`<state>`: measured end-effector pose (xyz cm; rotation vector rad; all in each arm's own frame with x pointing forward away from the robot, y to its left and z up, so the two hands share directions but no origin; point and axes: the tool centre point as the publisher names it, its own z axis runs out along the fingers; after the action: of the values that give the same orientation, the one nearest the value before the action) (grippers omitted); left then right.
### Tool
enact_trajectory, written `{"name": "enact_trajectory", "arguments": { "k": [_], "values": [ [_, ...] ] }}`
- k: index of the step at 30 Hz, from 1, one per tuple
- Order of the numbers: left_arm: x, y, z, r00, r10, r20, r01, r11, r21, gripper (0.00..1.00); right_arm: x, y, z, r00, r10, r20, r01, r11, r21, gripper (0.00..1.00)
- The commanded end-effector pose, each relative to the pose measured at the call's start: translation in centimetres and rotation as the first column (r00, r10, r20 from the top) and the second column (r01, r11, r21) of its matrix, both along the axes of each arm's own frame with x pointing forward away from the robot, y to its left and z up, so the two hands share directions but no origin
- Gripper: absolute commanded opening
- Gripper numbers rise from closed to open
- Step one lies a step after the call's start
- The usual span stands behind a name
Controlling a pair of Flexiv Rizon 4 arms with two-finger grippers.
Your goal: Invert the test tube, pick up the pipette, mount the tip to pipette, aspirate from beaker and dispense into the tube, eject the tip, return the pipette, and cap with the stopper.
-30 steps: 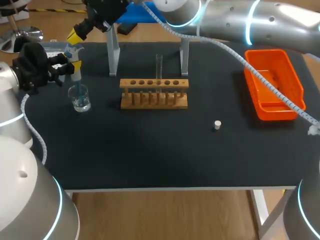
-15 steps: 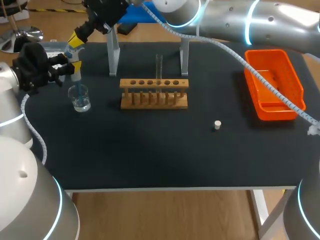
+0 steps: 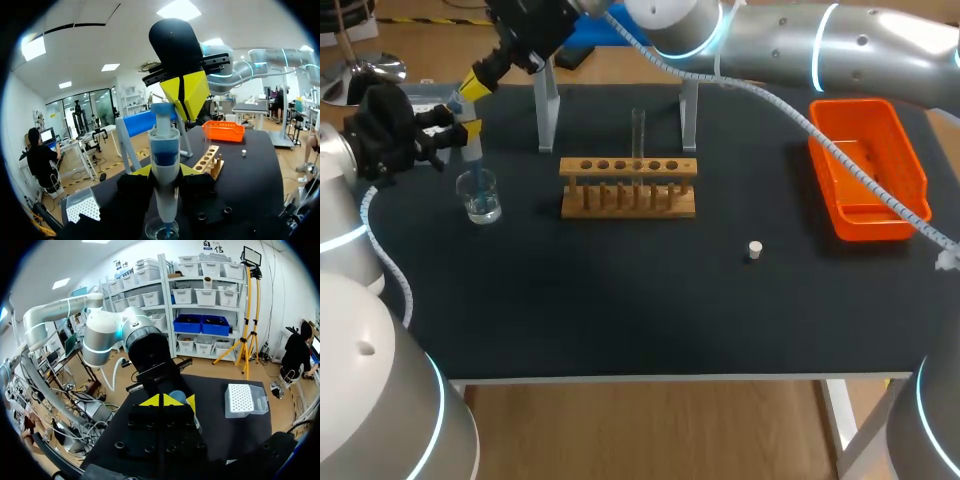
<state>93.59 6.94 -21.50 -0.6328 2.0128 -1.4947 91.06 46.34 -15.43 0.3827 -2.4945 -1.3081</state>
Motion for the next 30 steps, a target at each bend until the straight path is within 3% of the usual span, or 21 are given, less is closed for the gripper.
{"name": "enact_trajectory", "arguments": {
  "k": [1,12,30],
  "values": [
    [-0.2,-0.1,0.1,1.0,-0.004,0.0,0.004,1.0,0.001,0.0,0.2,0.0,0.4,1.0,0.004,0.009,-0.004,1.0,0.01,0.0],
    [-0.2,-0.1,0.1,1.0,-0.004,0.0,0.004,1.0,0.001,0.0,1.1,0.2,2.0,0.999,-0.01,0.035,0.009,0.998,0.054,0.0],
    [-0.2,-0.1,0.1,1.0,-0.004,0.0,0.004,1.0,0.001,0.0,1.9,1.3,1.9,0.999,-0.004,0.045,0.001,0.998,0.057,0.0]
  ]
}}
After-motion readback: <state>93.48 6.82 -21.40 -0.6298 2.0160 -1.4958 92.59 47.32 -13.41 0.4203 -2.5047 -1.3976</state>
